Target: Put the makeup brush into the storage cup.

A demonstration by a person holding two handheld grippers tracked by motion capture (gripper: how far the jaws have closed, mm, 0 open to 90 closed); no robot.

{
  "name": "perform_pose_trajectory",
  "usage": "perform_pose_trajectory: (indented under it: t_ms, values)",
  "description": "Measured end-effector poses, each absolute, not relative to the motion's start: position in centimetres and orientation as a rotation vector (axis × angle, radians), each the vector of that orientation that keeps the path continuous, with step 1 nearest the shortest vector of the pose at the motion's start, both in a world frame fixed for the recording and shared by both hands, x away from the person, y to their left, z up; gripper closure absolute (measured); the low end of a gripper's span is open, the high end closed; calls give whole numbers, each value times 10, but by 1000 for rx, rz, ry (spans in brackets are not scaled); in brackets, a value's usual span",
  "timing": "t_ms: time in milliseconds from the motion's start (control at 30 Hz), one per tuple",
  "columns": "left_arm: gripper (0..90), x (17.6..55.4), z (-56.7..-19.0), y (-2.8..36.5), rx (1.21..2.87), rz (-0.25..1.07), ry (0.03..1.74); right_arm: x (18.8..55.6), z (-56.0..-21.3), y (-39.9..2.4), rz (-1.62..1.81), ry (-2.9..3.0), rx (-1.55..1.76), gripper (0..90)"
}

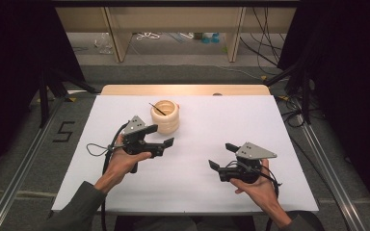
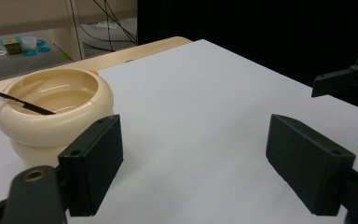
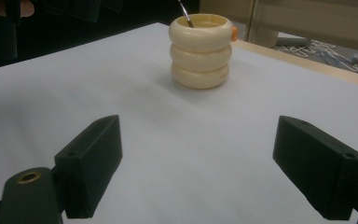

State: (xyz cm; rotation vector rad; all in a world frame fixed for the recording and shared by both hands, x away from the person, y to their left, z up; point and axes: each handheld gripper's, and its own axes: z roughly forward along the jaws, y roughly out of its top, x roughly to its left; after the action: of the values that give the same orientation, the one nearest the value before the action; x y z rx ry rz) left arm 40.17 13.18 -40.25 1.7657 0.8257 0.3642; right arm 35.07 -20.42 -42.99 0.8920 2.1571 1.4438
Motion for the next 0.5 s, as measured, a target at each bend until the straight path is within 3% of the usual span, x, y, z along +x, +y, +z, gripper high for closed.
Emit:
perform_pose_trajectory:
  t_ms: [500]
  values:
    - [184,390,-410,135,1781,362,815,350,-429,-203,1449,2157,887,165]
